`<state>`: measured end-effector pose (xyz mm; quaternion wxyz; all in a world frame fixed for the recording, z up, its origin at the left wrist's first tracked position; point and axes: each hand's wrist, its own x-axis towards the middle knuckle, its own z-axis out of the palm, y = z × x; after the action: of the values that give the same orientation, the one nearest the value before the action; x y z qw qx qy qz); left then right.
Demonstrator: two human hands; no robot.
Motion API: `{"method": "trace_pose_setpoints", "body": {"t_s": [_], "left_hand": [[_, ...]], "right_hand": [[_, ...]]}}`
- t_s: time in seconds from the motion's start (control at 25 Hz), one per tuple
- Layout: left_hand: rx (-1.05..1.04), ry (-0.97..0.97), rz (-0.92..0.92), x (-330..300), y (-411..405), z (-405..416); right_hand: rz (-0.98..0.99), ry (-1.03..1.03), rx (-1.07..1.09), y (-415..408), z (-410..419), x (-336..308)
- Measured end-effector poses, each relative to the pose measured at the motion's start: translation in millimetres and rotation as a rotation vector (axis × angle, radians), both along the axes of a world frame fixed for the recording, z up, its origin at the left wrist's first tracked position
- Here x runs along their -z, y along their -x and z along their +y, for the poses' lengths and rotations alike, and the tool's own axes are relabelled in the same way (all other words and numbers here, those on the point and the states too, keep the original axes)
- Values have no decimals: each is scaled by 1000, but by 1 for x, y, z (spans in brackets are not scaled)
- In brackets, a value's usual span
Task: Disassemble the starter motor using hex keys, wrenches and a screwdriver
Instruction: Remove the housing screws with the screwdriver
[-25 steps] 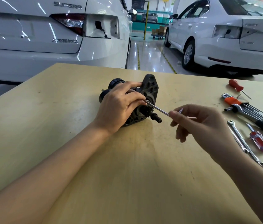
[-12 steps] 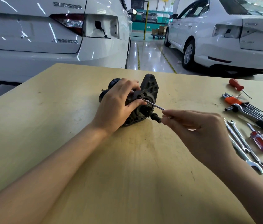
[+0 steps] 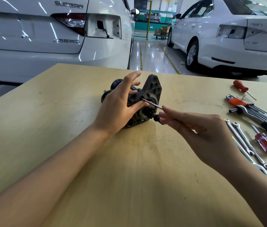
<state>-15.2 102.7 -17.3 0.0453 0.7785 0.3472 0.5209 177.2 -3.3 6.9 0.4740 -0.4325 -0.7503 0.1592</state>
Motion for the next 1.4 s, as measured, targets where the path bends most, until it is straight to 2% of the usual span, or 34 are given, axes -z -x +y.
{"method": "trace_pose_setpoints", "body": {"t_s": [0.2,0.36,0.52,0.68,0.92,1.2,1.4], "left_hand": [[-6,-10,-4,1,0,1],[-1,-13,-15,3,1,3],[7,-9,-34,4,0,5],[26,-21,-40,6,0,7],[27,-37,-37,6,1,9],[13,-14,-20,5,3,9],[16,-12,-9,6,5,9]], "right_hand": [[159,118,17,-9,4,-5],[4,-46,149,-13,4,-10],[90,-3,213,-11,0,-9],[22,-67,264,-9,-1,-10],[23,-80,271,-9,3,-6],[182,-47,213,-9,5,-4],[213,2,154,-4,1,-6]]}}
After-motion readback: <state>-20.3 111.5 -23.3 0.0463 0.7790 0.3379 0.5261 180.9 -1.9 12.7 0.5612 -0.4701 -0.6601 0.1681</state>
